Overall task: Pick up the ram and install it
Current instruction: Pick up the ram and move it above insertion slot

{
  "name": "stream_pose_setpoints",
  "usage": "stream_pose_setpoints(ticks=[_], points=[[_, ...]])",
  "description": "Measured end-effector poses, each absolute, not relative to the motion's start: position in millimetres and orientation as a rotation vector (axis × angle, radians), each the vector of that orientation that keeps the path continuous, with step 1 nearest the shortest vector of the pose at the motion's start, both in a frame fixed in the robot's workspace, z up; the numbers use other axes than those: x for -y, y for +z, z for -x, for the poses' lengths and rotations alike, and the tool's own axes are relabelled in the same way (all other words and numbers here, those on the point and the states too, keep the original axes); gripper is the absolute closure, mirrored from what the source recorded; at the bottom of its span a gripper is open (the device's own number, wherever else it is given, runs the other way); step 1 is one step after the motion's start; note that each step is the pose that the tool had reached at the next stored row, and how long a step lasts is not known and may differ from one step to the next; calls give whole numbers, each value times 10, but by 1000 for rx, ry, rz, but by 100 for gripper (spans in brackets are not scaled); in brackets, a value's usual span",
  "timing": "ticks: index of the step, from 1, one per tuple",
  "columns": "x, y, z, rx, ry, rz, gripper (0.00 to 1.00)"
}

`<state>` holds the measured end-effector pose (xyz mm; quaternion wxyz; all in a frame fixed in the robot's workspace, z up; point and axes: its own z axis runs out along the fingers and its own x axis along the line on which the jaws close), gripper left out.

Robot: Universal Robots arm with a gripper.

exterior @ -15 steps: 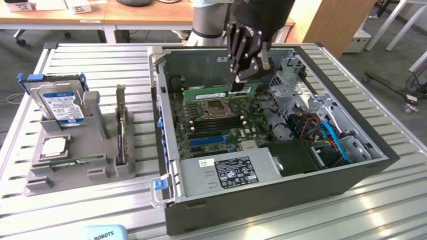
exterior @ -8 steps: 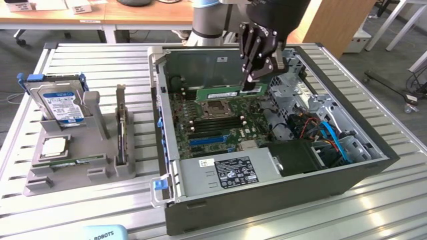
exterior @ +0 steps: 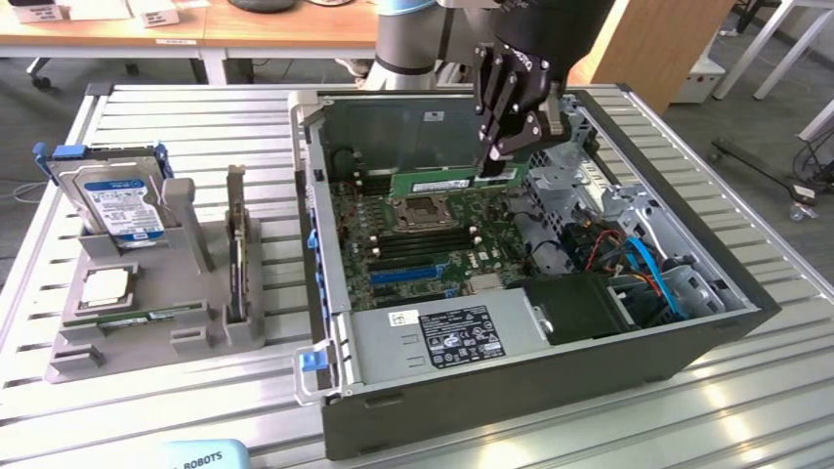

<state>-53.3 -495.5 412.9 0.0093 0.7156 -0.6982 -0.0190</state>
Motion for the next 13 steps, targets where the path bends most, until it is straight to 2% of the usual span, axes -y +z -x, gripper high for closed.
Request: stream_pose_setpoints(ticks=[13], points=[[4693, 4098, 534, 2182, -61, -2235, 88]])
